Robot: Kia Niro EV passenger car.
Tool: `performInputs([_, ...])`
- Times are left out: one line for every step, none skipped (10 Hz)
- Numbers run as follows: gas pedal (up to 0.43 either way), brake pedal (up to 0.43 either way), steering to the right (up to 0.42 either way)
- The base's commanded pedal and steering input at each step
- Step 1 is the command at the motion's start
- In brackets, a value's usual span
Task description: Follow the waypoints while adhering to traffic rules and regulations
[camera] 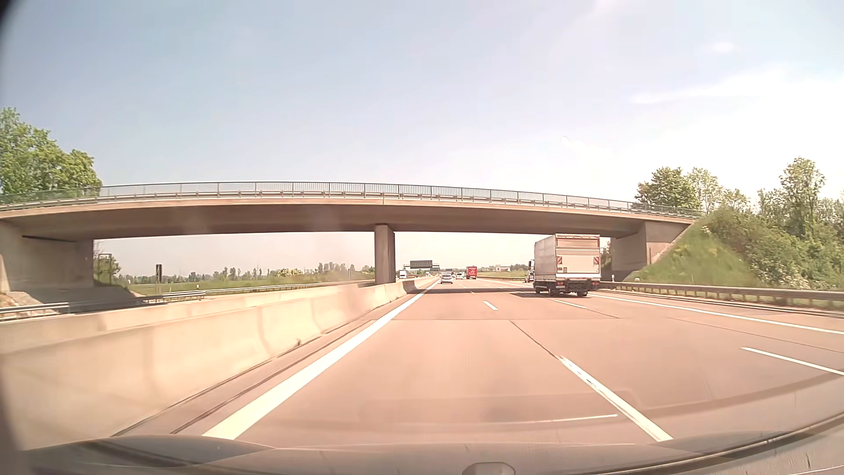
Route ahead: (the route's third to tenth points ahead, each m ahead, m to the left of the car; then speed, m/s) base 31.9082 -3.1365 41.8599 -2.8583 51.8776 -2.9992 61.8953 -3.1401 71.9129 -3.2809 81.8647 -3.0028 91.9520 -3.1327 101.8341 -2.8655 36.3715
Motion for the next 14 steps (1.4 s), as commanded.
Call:
performInputs([0.268, 0.000, -0.002])
performInputs([0.268, 0.000, -0.002])
performInputs([0.268, 0.000, -0.002])
performInputs([0.280, 0.000, -0.002])
performInputs([0.280, 0.000, -0.003])
performInputs([0.280, 0.000, -0.003])
performInputs([0.280, 0.000, -0.003])
performInputs([0.280, 0.000, -0.003])
performInputs([0.280, 0.000, -0.003])
performInputs([0.280, 0.000, -0.003])
performInputs([0.319, 0.000, -0.003])
performInputs([0.319, 0.000, -0.003])
performInputs([0.319, 0.000, -0.002])
performInputs([0.319, 0.000, -0.001])
